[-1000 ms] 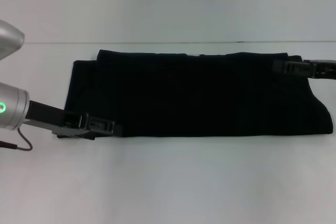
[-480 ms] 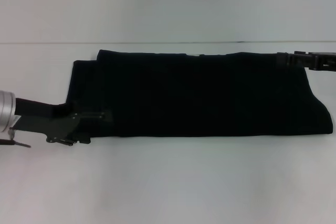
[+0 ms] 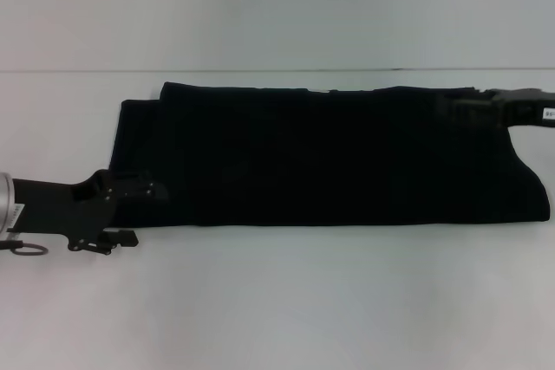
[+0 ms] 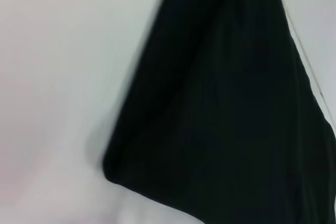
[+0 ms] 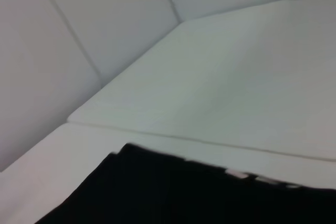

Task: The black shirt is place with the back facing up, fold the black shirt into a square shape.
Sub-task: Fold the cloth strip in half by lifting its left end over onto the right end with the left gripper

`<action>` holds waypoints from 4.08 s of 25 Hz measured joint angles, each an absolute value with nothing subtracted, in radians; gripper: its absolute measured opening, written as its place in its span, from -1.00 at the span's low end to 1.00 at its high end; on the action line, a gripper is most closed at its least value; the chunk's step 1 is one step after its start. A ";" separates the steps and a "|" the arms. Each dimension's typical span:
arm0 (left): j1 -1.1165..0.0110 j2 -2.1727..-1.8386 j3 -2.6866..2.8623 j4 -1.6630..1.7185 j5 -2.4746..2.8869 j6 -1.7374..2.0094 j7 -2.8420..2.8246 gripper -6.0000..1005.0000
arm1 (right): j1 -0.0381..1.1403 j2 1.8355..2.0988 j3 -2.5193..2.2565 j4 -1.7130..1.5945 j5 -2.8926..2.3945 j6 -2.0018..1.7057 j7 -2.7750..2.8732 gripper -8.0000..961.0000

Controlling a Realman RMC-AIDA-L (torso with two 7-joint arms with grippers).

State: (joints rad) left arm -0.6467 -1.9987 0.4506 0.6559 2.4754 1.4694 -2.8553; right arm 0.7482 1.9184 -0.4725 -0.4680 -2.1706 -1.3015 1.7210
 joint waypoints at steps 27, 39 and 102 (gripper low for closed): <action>-0.647 -1.980 0.375 0.617 2.514 1.387 -2.954 0.85 | 0.747 1.929 -0.492 -0.490 -2.144 -1.351 1.666 0.65; -0.642 -1.977 0.335 0.580 2.524 1.375 -2.977 0.84 | 0.742 1.929 -0.492 -0.489 -2.134 -1.341 1.670 0.65; -0.674 -1.977 0.345 0.537 2.527 1.232 -2.927 0.82 | 0.742 1.933 -0.492 -0.492 -2.118 -1.315 1.674 0.65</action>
State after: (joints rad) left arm -0.6741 -1.9773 0.3448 0.5372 2.5265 1.2320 -2.9272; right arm 0.7423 1.9326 -0.4924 -0.4918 -2.1183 -1.3146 1.6736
